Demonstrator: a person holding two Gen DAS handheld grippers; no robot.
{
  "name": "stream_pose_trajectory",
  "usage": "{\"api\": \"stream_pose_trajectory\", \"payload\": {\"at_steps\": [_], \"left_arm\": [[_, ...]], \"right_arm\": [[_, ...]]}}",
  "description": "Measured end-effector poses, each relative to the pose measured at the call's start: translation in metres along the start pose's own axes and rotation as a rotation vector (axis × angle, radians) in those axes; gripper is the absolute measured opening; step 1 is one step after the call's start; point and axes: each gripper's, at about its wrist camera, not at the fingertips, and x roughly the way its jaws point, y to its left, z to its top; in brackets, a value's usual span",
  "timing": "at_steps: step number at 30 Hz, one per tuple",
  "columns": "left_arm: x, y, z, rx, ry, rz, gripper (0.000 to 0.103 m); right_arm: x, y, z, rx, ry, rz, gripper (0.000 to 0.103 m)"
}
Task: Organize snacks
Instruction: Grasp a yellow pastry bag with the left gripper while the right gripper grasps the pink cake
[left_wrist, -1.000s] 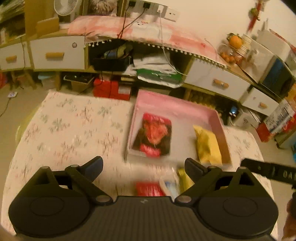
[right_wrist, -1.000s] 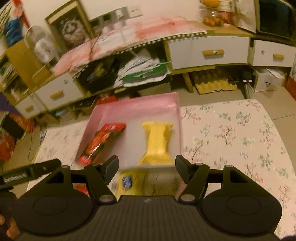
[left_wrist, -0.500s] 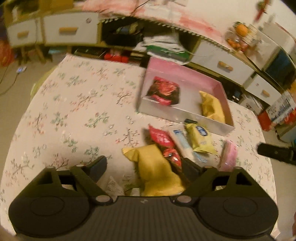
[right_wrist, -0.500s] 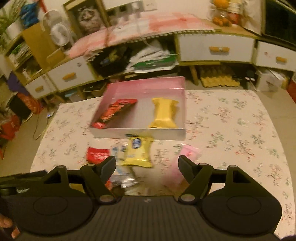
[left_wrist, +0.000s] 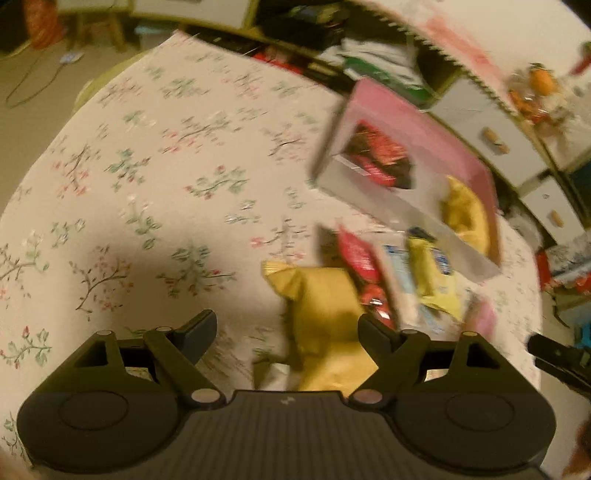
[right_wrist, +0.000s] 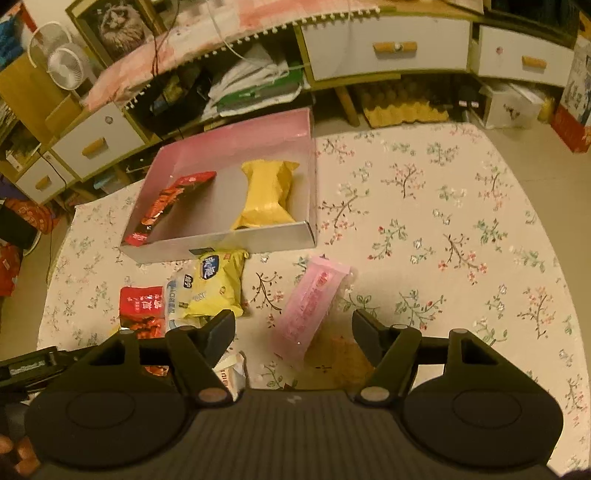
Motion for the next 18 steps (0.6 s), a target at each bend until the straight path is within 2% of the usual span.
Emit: {"api": "stream_pose_trajectory", "payload": {"at_steps": [7, 10, 13, 18], "left_arm": [[0.019, -0.009, 0.003, 0.000, -0.019, -0.023, 0.087], [0.024, -0.017, 0.002, 0.014, -0.003, -0.061, 0.087], [0.036, -0.031, -0.009, 0.101, 0.002, 0.028, 0.087], [0.040, -0.033, -0.011, 0.111, 0.016, 0.021, 0.058]], "right_arm": [[0.013, -0.002, 0.000, -0.020, 0.031, -0.031, 0.066], [0.018, -0.002, 0.000, -0.022, 0.045, -0.032, 0.066], [0.022, -0.002, 0.002, -0.023, 0.049, -0.036, 0.065], [0.033, -0.005, 0.004, -0.020, 0.060, -0.045, 0.063]]}}
